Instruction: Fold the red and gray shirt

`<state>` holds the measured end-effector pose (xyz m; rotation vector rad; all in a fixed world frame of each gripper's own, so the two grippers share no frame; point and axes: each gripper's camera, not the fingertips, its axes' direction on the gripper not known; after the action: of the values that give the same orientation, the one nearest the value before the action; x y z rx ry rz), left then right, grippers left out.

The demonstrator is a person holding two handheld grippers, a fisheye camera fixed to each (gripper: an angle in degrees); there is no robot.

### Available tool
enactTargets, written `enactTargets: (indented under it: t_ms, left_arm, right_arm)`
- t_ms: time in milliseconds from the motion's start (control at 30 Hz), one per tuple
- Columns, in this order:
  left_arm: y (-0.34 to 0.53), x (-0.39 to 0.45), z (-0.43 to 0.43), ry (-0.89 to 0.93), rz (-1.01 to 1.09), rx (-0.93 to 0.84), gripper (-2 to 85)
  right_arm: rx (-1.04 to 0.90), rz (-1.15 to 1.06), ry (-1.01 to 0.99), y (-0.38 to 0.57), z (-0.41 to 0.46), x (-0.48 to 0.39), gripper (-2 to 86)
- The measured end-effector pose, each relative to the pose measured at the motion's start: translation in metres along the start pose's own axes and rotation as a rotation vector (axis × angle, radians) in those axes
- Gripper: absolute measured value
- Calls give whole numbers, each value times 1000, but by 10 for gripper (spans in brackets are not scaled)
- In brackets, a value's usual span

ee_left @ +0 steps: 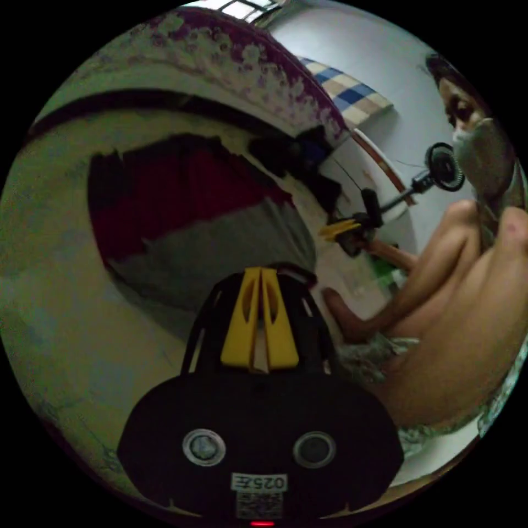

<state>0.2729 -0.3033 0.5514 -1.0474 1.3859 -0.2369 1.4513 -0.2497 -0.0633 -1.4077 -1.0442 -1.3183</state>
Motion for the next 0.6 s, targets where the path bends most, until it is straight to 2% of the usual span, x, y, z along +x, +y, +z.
enactTargets:
  t_ms: [67, 133, 267, 367, 467, 600]
  left_arm:
    - [-14, -16, 6, -123, 7, 6, -9]
    - [-14, -41, 38, -163, -8, -142, -10]
    - [30, -53, 59, -163, -69, -275, -10]
    - [81, -50, 36, -211, -121, -195, -10]
    - [122, -59, 2, -188, -254, -95, -9]
    - [150, -68, -53, -192, -421, 140, -7]
  right_arm:
    - [149, 98, 23, -11, -29, 42, 89]
    - [269, 236, 87, -29, -54, 104, 91]
    - [324, 368, 140, -64, -68, 174, 101]
    - [273, 443, 173, -98, -64, 213, 113]
    - [141, 461, 228, -131, -47, 233, 108]
    - [22, 390, 521, -152, -40, 213, 12]
